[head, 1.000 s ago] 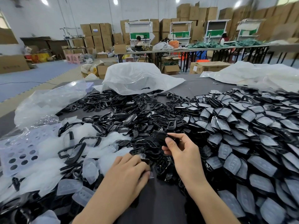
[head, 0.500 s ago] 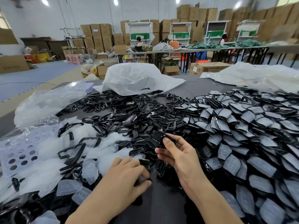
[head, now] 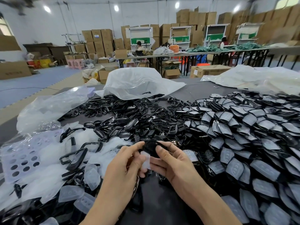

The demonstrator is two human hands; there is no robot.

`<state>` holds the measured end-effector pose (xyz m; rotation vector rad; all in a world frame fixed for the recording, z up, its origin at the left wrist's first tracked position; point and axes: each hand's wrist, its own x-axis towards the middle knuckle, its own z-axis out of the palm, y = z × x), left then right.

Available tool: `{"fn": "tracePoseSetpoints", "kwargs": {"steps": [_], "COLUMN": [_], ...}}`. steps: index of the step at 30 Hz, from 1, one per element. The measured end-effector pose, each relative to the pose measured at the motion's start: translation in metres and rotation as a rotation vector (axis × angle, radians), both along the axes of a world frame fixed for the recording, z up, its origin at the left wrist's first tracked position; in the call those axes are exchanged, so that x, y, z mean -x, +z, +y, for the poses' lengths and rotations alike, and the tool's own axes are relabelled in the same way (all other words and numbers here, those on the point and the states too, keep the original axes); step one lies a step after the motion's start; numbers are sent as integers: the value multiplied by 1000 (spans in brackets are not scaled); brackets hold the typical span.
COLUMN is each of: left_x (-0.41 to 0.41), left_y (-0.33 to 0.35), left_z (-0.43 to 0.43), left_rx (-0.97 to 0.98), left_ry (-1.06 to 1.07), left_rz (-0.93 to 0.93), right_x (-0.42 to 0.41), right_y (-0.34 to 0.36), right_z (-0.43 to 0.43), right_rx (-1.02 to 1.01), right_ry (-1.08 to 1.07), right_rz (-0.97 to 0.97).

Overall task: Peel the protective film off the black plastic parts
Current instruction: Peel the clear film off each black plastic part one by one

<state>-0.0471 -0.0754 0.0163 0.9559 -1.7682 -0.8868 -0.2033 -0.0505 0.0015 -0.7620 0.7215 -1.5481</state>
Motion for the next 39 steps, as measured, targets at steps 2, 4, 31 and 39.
{"fn": "tracePoseSetpoints", "kwargs": {"steps": [2,4,31,39], "left_x": [1,0,3,0], "left_y": [-2,-4,-17,-15], "left_z": [-1,-2,-12,-13], "left_rx": [-10,-23,-149,-162], "left_ry": [7,27,116,70], "left_rz": [-18,-49,211,261], "right_x": [-3,-4,-15,-16], "right_y": [0,0,-2,1], "right_z": [1,1,5,4], "right_rx": [13,7,-48,-25], "right_ry": [50,58,-152,-90], "right_rz": [-30,-59,261,205]}}
